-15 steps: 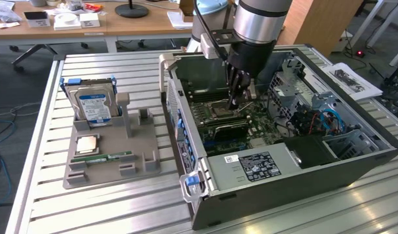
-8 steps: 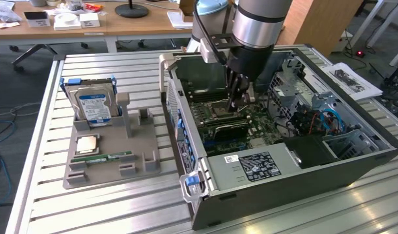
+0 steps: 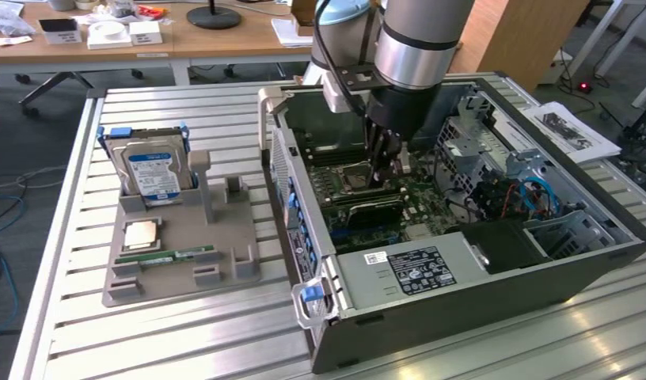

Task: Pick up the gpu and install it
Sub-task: 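Press down on the gpu until it lock into place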

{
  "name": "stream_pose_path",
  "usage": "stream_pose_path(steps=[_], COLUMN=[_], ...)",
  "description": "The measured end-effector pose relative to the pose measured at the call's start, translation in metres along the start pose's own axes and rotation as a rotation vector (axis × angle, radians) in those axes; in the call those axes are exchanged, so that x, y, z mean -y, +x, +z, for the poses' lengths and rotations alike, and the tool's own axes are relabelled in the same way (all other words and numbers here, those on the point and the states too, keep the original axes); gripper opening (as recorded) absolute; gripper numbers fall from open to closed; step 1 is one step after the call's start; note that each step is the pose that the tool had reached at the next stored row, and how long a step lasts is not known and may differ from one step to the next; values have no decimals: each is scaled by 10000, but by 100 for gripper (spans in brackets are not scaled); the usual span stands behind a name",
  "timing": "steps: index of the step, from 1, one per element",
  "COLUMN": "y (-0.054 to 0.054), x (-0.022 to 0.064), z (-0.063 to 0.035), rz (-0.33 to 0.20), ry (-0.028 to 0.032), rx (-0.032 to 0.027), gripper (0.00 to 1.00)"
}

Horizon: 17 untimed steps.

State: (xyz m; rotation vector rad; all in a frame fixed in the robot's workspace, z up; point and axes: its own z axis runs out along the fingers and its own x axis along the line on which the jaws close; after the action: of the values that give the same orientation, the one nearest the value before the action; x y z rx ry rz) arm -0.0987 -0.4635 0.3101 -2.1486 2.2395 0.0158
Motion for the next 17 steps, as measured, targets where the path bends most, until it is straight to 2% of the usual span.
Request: stream_pose_path(steps=[13, 17], y=[-15, -14], x=[-2, -6], z=[6, 45], rz=[0, 1], ry=[0, 1], rx=[1, 2], gripper=[11, 11])
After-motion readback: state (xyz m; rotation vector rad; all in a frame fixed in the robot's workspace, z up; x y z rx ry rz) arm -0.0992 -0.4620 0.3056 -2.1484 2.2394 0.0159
